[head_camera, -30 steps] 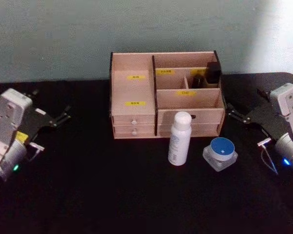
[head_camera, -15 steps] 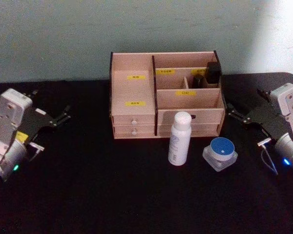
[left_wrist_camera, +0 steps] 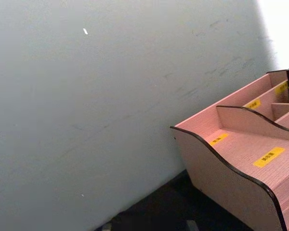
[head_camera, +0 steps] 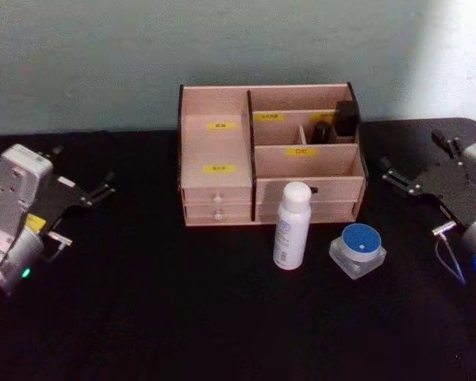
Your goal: Pick up the facial cleanser and watermelon frost from the table and place them into the tiered storage box.
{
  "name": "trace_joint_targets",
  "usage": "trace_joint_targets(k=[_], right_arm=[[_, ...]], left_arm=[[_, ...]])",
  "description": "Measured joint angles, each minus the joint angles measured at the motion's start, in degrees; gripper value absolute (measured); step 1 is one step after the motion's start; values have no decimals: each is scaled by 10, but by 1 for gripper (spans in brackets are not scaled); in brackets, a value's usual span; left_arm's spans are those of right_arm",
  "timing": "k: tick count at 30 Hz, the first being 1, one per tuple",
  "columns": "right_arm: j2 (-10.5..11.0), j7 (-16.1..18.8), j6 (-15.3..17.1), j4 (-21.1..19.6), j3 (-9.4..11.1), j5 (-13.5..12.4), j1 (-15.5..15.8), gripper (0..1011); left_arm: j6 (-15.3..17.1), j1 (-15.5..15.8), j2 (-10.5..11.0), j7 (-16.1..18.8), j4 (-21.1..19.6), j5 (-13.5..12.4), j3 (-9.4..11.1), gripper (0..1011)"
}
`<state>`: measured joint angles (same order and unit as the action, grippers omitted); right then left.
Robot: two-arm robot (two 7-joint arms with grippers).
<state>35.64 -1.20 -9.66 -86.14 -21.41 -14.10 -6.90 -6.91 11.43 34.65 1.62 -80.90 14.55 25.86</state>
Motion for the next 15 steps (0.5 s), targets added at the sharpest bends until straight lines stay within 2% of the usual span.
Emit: trace_joint_targets(k=[5,9,13,15], right_arm=[[19,25,-4,-33,7,-6,26,1000],[34,58,-11,-57,7,-12,50,1000],[38,80,-16,-66,2,-16,61,1000],[39,103,-22,-71,-2,-21,69,1000]], left_arm=[[0,0,0,0,0,0,0,1001],[0,0,0,0,0,0,0,1001],[0,0,0,0,0,0,0,1001],[0,0,0,0,0,0,0,1001]])
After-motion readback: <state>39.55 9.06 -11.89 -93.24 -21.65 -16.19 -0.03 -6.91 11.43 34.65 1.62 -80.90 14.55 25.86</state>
